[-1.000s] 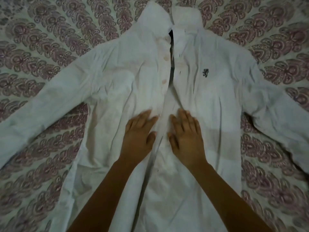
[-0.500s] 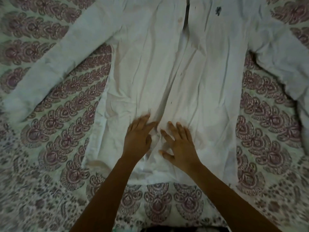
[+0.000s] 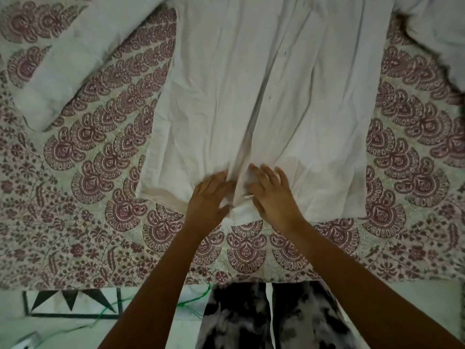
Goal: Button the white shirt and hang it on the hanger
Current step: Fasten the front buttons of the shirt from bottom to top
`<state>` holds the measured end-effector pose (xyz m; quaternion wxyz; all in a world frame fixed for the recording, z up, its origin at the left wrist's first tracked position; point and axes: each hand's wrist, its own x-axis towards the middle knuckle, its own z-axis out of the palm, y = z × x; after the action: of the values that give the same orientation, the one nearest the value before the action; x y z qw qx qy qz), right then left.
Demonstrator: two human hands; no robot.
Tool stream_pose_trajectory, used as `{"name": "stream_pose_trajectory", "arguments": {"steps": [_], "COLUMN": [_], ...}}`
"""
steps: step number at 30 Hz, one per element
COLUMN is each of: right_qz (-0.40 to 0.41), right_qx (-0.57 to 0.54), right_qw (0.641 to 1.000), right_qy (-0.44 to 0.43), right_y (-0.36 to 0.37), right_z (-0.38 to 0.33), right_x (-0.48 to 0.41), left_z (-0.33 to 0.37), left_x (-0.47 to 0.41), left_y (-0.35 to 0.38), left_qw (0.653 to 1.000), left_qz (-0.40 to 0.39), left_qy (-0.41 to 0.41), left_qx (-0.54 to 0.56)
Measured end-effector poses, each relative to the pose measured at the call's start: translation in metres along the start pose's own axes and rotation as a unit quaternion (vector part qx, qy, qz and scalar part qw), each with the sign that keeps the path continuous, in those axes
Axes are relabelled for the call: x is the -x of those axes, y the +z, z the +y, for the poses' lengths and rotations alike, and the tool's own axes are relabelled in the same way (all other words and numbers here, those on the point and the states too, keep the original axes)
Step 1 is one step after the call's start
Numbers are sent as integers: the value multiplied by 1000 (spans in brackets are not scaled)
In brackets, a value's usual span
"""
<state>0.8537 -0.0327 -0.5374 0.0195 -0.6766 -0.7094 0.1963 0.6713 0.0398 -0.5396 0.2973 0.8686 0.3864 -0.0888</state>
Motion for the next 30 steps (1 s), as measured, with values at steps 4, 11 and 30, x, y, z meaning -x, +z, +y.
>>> {"name": "stream_pose_trajectory", "arguments": {"steps": [4,11,30], "right_qz": [-7,-26,37], "right_qx": [6,-65,-55], "right_qw": [997,996,994], "right_qy": [-79,-48,92], "right_y": [-4,-16,9], "right_z": [18,28,15], "right_x": [24,53,58], "left_z": [14,30,31], "left_x": [-9,-7,7], "left_y": [-4,-18,9], "left_qw": [996,997,997], "left_qz": [63,56,34], "left_qy": [-23,-18,67], "left_qx": [-55,39,23]}}
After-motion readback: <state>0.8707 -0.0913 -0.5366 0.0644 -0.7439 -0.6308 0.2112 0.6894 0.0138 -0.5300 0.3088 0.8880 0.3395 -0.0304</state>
